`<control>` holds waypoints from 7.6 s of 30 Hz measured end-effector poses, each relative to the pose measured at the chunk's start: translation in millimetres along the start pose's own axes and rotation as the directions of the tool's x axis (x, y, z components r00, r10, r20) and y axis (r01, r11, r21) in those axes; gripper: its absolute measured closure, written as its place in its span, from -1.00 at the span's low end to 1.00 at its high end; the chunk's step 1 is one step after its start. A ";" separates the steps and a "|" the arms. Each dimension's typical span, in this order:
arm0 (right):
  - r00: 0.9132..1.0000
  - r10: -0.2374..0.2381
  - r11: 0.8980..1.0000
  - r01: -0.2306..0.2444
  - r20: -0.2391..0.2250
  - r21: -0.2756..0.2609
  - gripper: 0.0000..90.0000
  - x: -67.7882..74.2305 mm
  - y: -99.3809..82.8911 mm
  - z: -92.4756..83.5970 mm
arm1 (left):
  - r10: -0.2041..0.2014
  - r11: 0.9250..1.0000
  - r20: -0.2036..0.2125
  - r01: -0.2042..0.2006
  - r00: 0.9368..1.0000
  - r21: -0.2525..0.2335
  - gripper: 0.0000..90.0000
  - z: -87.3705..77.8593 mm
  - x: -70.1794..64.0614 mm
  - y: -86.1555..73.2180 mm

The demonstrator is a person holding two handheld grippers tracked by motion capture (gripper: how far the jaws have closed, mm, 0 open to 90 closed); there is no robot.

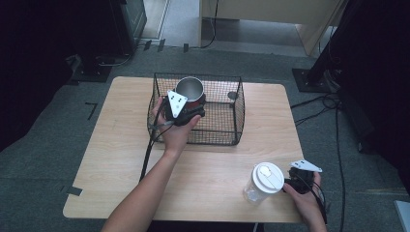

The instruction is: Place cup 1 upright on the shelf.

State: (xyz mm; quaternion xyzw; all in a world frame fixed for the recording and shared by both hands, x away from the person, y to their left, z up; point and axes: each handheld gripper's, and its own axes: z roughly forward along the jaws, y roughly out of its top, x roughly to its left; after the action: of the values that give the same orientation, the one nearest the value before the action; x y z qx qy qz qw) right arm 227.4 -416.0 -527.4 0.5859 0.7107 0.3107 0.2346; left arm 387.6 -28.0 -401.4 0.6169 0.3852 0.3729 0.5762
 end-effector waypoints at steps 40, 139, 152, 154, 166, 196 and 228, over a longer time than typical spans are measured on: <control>1.000 0.000 1.000 0.000 0.000 0.000 -0.98 -0.1 0.0 0.0 | -0.045 0.984 -0.097 0.061 0.994 0.169 -0.81 61.8 28.2 -30.3; 1.000 0.001 1.000 -0.001 0.002 0.000 -0.98 0.5 0.1 0.2 | -0.081 0.996 -0.103 0.076 0.991 -0.053 -1.00 -0.3 32.1 37.5; 1.000 -0.001 1.000 0.001 0.003 -0.001 -0.98 0.3 0.1 0.3 | -0.021 0.997 -0.101 0.013 0.995 -0.081 -1.00 -22.3 33.8 40.9; 1.000 0.002 1.000 -0.002 0.002 0.000 -0.98 0.5 0.1 0.2 | -0.022 0.996 -0.101 0.013 0.995 -0.087 -1.00 -25.6 34.9 40.5; 1.000 0.000 1.000 0.000 0.002 0.000 -0.98 0.4 0.1 0.2 | -0.015 0.996 -0.085 0.007 0.996 -0.091 -1.00 -51.6 39.3 36.3; 1.000 0.001 1.000 -0.001 0.003 0.001 -0.98 0.6 0.1 0.2 | -0.001 0.999 -0.115 -0.004 0.993 -0.043 -1.00 -119.7 55.6 -9.8; 1.000 0.000 1.000 0.000 0.003 0.001 -0.98 0.6 0.1 0.2 | -0.045 0.994 -0.236 0.067 0.971 0.086 -0.99 -177.6 102.5 -79.9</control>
State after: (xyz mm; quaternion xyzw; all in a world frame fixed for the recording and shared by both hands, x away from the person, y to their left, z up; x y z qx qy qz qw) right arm 227.4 -415.4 -527.4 0.5867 0.7104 0.3094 0.2355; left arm 267.0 143.2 -469.2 0.5839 0.4847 0.4081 0.5075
